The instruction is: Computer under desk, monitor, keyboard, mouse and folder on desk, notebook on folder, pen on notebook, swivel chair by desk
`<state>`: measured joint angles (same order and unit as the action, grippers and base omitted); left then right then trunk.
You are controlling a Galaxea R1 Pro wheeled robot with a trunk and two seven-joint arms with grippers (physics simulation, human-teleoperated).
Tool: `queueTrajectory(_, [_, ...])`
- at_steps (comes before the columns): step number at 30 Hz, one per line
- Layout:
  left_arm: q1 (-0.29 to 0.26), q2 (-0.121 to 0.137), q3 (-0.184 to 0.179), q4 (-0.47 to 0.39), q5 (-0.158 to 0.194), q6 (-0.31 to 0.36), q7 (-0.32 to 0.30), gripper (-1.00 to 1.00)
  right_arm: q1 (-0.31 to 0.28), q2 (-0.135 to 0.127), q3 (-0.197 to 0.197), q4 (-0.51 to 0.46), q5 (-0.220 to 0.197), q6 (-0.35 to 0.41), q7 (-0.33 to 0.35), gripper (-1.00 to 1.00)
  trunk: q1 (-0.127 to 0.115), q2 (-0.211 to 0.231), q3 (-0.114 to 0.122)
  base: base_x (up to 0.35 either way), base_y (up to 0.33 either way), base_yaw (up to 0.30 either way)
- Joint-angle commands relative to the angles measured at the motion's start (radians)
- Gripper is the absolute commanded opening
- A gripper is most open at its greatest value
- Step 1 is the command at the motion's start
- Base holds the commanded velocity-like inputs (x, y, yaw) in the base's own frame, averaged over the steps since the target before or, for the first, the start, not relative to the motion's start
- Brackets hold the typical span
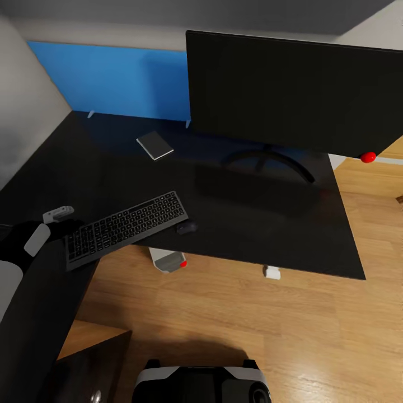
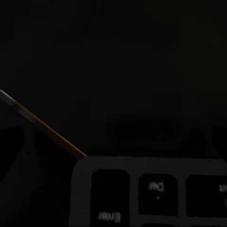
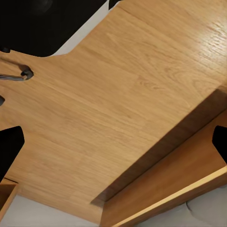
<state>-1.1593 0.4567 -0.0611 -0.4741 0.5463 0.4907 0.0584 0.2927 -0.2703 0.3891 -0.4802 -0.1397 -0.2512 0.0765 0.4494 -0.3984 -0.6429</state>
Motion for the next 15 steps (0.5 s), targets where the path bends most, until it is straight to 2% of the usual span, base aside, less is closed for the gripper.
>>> queueTrajectory(1, [0.0,0.001,-0.006,-0.001,0.01,0.003,0.006,1.0,0.0,-0.001,0.005,-0.001,-0.011,-0.002,0.002,1.0,0.001,-0.002,-0.001,-0.009,-0.005,0.0])
queueTrajectory(7, [0.0,0.001,-0.006,-0.001,0.011,0.003,0.006,1.0,0.0,-0.001,0.005,-0.001,-0.011,-0.002,0.002,1.0,0.001,-0.002,-0.001,-0.008,-0.004,0.0])
queueTrajectory(15, [0.0,0.001,-0.005,-0.001,0.011,0.003,0.005,1.0,0.0,-0.001,0.005,-0.001,-0.011,-0.002,0.002,1.0,0.001,-0.002,-0.001,-0.081,-0.055,0.0])
